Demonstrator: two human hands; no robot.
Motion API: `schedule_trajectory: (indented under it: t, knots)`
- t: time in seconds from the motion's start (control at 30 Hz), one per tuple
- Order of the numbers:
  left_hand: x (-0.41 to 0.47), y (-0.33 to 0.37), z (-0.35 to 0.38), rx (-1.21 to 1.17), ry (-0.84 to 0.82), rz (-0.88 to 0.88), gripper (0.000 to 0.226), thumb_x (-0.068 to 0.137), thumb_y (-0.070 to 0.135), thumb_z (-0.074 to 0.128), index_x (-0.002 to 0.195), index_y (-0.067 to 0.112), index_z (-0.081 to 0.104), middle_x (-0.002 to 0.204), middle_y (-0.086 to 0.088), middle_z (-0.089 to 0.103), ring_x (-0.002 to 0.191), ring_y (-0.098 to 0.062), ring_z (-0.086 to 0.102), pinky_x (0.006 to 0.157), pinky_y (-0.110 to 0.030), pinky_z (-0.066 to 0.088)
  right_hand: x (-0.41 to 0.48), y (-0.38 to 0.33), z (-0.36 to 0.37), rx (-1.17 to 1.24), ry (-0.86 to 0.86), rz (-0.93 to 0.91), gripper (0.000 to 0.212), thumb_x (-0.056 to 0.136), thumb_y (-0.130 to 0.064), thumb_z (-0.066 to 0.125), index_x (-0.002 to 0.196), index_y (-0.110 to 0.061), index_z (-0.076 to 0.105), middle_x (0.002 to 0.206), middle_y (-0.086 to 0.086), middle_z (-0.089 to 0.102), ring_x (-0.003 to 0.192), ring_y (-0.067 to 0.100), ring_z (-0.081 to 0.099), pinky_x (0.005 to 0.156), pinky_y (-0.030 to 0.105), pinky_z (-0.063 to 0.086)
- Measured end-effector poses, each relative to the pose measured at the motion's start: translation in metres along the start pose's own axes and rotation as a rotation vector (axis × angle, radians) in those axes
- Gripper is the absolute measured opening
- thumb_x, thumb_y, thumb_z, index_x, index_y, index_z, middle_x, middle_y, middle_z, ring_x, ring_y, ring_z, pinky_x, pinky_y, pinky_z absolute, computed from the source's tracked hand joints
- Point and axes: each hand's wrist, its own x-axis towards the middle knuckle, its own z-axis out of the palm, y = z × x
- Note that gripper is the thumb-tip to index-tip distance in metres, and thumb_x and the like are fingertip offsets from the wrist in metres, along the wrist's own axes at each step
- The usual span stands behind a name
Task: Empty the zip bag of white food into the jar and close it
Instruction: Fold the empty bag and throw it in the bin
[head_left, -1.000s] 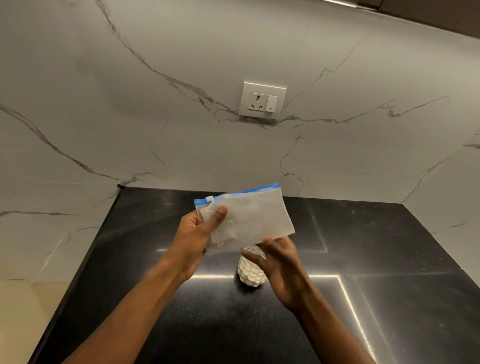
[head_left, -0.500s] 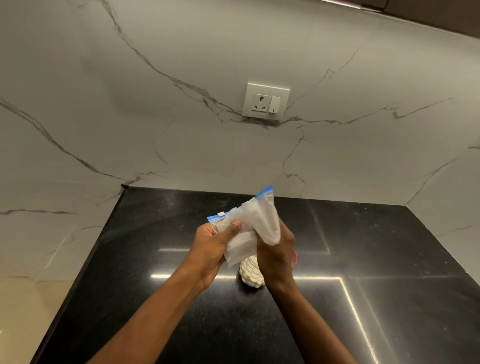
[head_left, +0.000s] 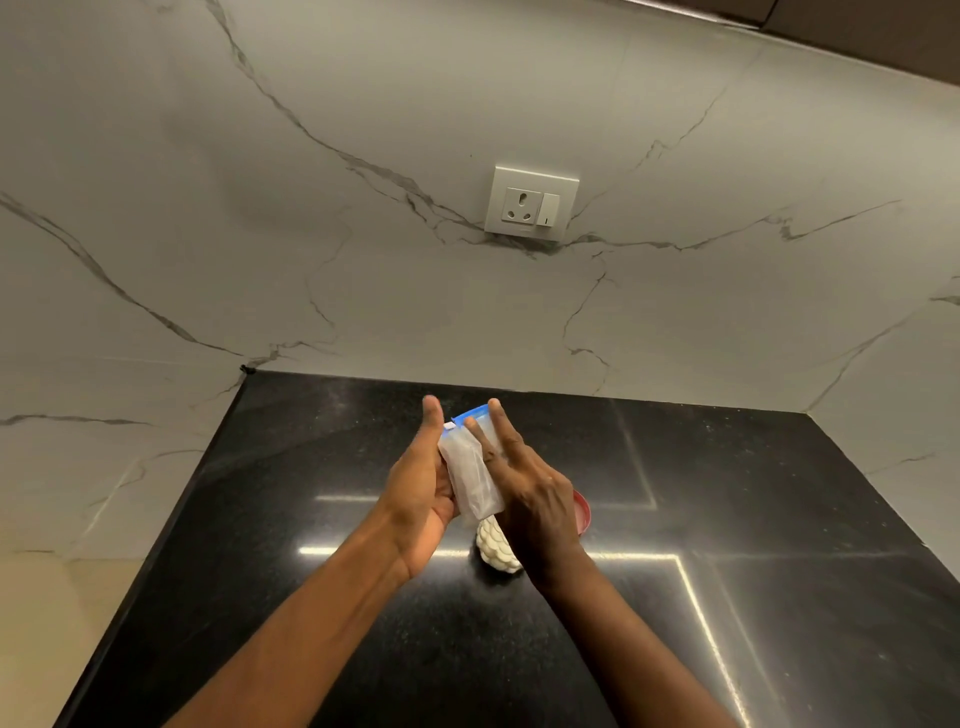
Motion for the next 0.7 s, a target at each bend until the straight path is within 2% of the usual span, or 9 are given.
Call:
schedule_trajectory:
  t: [0.07,0.13,0.23,0.3,0.33,0.4,0.47,0.57,0.7]
  knots:
    - [-0.002,0.003,-0.001,0.086,-0.060,0.038,0.057,0.093,0.061,0.061,0.123,0.014,0.073,0.113,-0.010,0.082,0.107,-0.026,0.079,0.086,-0.041,0.064,0.002,0.001,0.001,-0.043,-0.034,-0.057,0.075,0.079,-0.009,0.088,0.146,-0.010,0.054,0.155,0.023,0.050,0.077,0.020,0.073,0.058,0.030,0.060]
    - [-0.003,0.002,-0.002,0.163,-0.075,0.071,0.037,0.093,0.037,0.072,0.121,0.012,0.073,0.106,-0.006,0.083,0.100,-0.022,0.080,0.075,-0.031,0.065,0.005,-0.001,0.001,-0.049,-0.062,-0.076,0.072,0.083,-0.005,0.079,0.147,-0.012,0.048,0.158,0.022,0.047,0.079,0.021,0.070,0.059,0.032,0.058]
    - [-0.001,0.002,-0.003,0.101,0.062,0.048,0.015,0.105,0.010,0.060,0.115,0.011,0.071,0.093,-0.003,0.085,0.085,-0.018,0.082,0.065,-0.030,0.066,0.004,-0.004,0.000,0.052,-0.115,-0.022,0.082,0.077,-0.001,0.082,0.150,-0.010,0.046,0.164,0.023,0.036,0.101,0.031,0.070,0.070,0.042,0.062]
    - [-0.001,0.006,-0.005,0.037,0.105,0.035,0.018,0.107,0.006,0.054,0.114,0.011,0.070,0.090,-0.005,0.085,0.083,-0.021,0.083,0.065,-0.033,0.067,-0.001,-0.002,-0.003,0.248,-0.165,0.093,0.084,0.081,-0.004,0.075,0.157,-0.016,0.041,0.170,0.016,0.027,0.127,0.033,0.061,0.087,0.048,0.061]
    - [-0.001,0.010,-0.008,0.018,0.106,0.034,0.019,0.107,0.007,0.053,0.117,0.011,0.069,0.091,-0.006,0.085,0.084,-0.023,0.082,0.065,-0.034,0.067,-0.003,-0.001,-0.006,0.404,-0.208,0.181,0.083,0.084,-0.012,0.069,0.160,-0.021,0.037,0.172,0.007,0.024,0.138,0.026,0.053,0.097,0.046,0.057]
    - [-0.002,0.018,-0.014,0.001,0.089,0.031,0.019,0.107,0.010,0.052,0.119,0.014,0.066,0.093,-0.008,0.084,0.084,-0.025,0.083,0.063,-0.037,0.067,-0.003,-0.003,-0.016,0.844,-0.317,0.424,0.084,0.086,-0.030,0.062,0.163,-0.034,0.027,0.167,-0.010,0.035,0.145,0.013,0.046,0.108,0.039,0.051]
    - [-0.001,0.027,-0.021,0.055,0.064,0.020,0.018,0.107,0.014,0.053,0.119,0.019,0.065,0.101,-0.010,0.083,0.086,-0.026,0.083,0.063,-0.039,0.067,0.000,-0.004,-0.023,1.212,-0.355,0.669,0.080,0.089,-0.035,0.061,0.161,-0.038,0.028,0.150,-0.012,0.059,0.133,0.014,0.060,0.100,0.035,0.057]
    - [-0.002,0.036,-0.026,0.246,0.003,-0.012,0.020,0.106,0.018,0.056,0.125,0.023,0.062,0.116,-0.011,0.074,0.101,-0.029,0.076,0.072,-0.041,0.066,0.013,-0.004,-0.032,1.323,-0.421,0.832,0.046,0.101,-0.049,0.057,0.144,-0.034,0.057,0.127,0.001,0.075,0.114,0.024,0.074,0.083,0.036,0.064]
    - [-0.002,0.037,-0.029,0.426,-0.134,-0.068,0.038,0.101,0.008,0.062,0.137,0.019,0.057,0.124,-0.014,0.070,0.109,-0.031,0.073,0.071,-0.036,0.066,0.020,-0.002,-0.033,1.421,-0.487,0.891,0.028,0.098,-0.025,0.070,0.126,-0.027,0.071,0.119,0.005,0.076,0.107,0.032,0.075,0.071,0.041,0.065]
